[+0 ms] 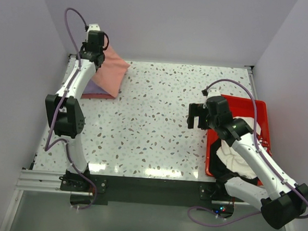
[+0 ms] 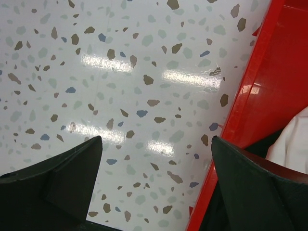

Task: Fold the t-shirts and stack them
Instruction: Neatly place the folded tshirt to the corner

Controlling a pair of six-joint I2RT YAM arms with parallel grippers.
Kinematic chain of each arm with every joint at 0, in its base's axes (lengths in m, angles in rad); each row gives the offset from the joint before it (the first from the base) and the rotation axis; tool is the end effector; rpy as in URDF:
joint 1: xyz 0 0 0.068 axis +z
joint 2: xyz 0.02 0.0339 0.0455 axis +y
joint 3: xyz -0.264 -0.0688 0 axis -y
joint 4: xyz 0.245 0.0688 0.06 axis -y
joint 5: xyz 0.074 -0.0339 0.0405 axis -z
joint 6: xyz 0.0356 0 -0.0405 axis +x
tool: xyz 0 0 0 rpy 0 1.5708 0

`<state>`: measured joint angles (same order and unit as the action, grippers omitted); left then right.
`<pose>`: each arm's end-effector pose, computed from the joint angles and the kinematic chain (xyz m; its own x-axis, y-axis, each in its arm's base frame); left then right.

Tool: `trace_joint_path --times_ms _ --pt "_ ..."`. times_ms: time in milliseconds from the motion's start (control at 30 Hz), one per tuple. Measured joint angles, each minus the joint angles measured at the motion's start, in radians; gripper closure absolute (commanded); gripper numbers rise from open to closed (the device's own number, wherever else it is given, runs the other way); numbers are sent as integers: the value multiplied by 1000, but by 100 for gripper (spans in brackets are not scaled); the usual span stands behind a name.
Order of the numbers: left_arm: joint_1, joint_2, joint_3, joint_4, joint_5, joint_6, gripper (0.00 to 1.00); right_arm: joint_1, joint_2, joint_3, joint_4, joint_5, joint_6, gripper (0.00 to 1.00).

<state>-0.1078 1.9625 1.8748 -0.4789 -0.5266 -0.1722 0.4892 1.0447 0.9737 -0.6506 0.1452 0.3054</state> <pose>0.4578 -0.0315 0.3396 -0.4695 -0.0982 -0.8775 -0.4152 0.9016 0.1212 0.1949 0.0979 0.3121 -0.6671 -0.0181 -0.7447 -0.1767 0.9750 0.1346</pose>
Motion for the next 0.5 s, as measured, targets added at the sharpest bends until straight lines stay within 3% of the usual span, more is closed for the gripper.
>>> trace_joint_path --times_ms 500 --pt "179 52 -105 78 91 -158 100 -2 28 0 -2 23 -11 1"
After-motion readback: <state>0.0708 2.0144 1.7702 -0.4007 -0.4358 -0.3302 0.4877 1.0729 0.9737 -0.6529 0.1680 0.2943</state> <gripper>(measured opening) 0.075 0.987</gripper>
